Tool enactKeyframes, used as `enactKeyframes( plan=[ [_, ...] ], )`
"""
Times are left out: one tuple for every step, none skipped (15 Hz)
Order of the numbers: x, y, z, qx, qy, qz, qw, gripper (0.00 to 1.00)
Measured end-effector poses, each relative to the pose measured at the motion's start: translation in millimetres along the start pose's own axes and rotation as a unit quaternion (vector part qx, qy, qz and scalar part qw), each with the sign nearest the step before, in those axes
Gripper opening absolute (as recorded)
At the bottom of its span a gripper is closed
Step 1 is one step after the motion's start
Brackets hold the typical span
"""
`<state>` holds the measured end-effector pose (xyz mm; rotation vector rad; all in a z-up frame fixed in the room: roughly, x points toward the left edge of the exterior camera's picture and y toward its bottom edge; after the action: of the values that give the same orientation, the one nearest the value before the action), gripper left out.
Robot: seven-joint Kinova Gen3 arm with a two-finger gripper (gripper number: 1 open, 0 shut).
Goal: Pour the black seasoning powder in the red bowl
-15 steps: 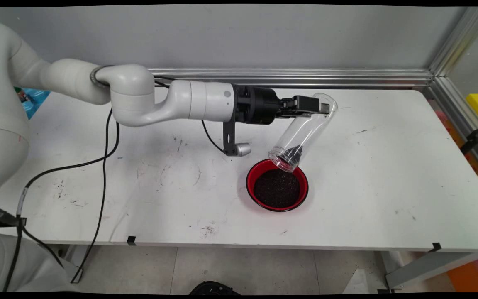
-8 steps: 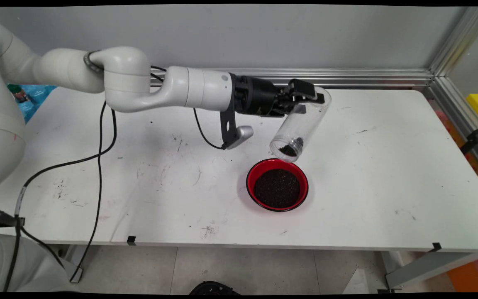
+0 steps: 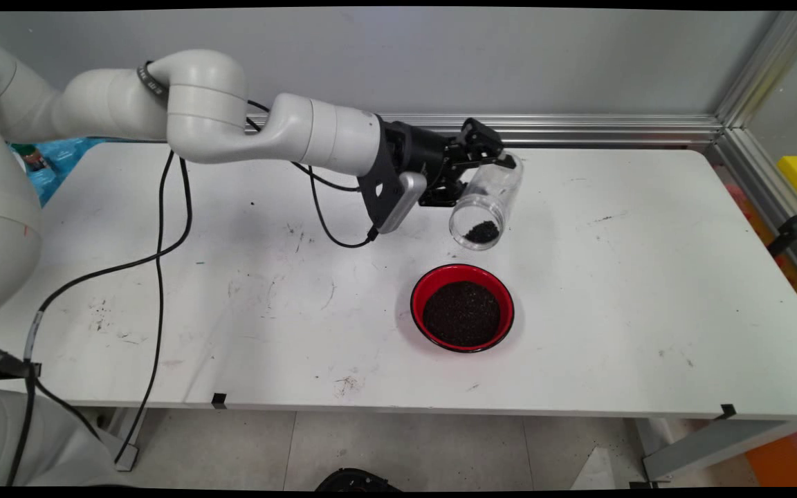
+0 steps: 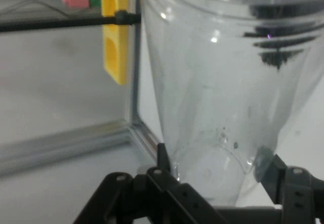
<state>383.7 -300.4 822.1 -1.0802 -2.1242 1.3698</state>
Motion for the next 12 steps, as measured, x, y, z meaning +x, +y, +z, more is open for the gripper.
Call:
enactKeyframes(
  plan=[
    [-3.3,0.6,-0.1,-0.010,-0.003,-0.029,0.9995,0.00],
    [-6.1,0.8,-0.2,-0.019,-0.006,-0.054,0.9984,0.00],
    [-8.1,0.8,-0.2,-0.024,-0.007,-0.070,0.9972,0.00],
    [-11.1,0.5,0.0,-0.032,-0.010,-0.095,0.9949,0.00],
    [-14.4,0.2,0.3,-0.041,-0.013,-0.123,0.9915,0.00],
    [-17.5,-0.3,1.0,-0.050,-0.016,-0.151,0.9871,0.00],
    [-19.9,-0.9,1.7,-0.057,-0.018,-0.176,0.9826,0.00],
    [-21.3,-1.4,2.2,-0.063,-0.019,-0.192,0.9792,0.00],
    [-23.6,-2.8,2.9,-0.070,-0.022,-0.216,0.9735,0.00],
    [-25.9,-4.5,3.7,-0.079,-0.024,-0.244,0.9663,0.00],
    [-28.3,-6.4,4.3,-0.087,-0.027,-0.272,0.9578,0.00],
    [-30.4,-7.9,4.6,-0.093,-0.029,-0.295,0.9504,0.00]
  ],
)
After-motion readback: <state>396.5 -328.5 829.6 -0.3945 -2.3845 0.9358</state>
